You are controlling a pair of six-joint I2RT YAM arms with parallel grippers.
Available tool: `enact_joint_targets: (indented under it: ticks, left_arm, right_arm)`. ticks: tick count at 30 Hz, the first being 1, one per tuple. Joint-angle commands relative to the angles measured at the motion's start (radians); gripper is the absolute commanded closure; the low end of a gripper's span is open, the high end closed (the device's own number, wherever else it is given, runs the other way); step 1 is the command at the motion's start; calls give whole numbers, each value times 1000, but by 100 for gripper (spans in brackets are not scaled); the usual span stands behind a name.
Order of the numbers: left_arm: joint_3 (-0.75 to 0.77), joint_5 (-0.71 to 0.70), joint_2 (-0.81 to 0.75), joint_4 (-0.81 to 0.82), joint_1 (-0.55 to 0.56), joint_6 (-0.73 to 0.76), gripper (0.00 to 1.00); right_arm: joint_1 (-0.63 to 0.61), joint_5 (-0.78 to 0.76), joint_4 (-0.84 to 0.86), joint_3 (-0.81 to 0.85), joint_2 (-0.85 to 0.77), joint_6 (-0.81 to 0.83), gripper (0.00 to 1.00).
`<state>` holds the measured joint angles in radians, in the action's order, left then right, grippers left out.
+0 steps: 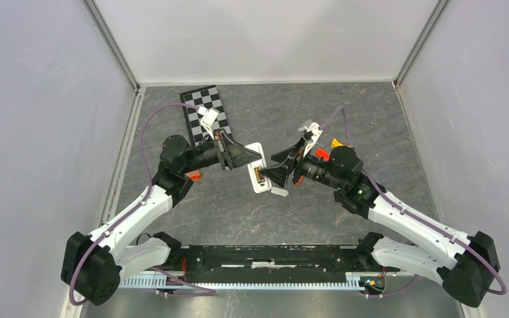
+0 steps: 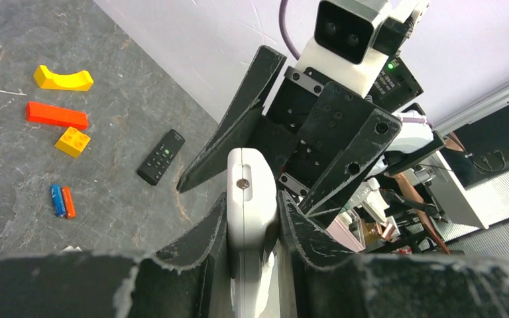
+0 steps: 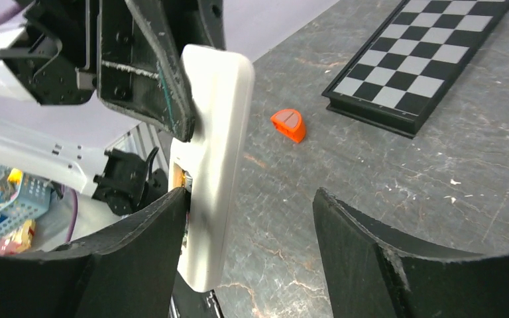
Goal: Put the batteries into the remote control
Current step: Load the battery into the remote control.
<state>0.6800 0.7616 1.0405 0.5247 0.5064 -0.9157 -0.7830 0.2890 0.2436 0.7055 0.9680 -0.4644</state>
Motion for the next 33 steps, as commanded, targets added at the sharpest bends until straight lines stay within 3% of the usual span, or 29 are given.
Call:
enact_joint_targets:
  ticks: [1, 9, 20, 28, 33]
  left_arm:
    - [47, 62, -1, 78, 1, 4, 98]
    - [38, 114, -12, 136, 2, -12, 98]
    - [23, 169, -11, 262, 1, -67, 98]
    - [21, 111, -21, 167, 1, -20, 98]
    - [30, -50, -33, -91, -3, 103, 98]
  right_arm:
    - [1, 106, 5, 47, 23, 83, 29]
    - [1, -38, 12, 31, 28, 17, 51]
    - [1, -268, -217, 89, 127, -76, 71]
    - [2, -293, -277, 104, 143, -98, 69]
    - [4, -190, -219, 102, 98, -22, 44]
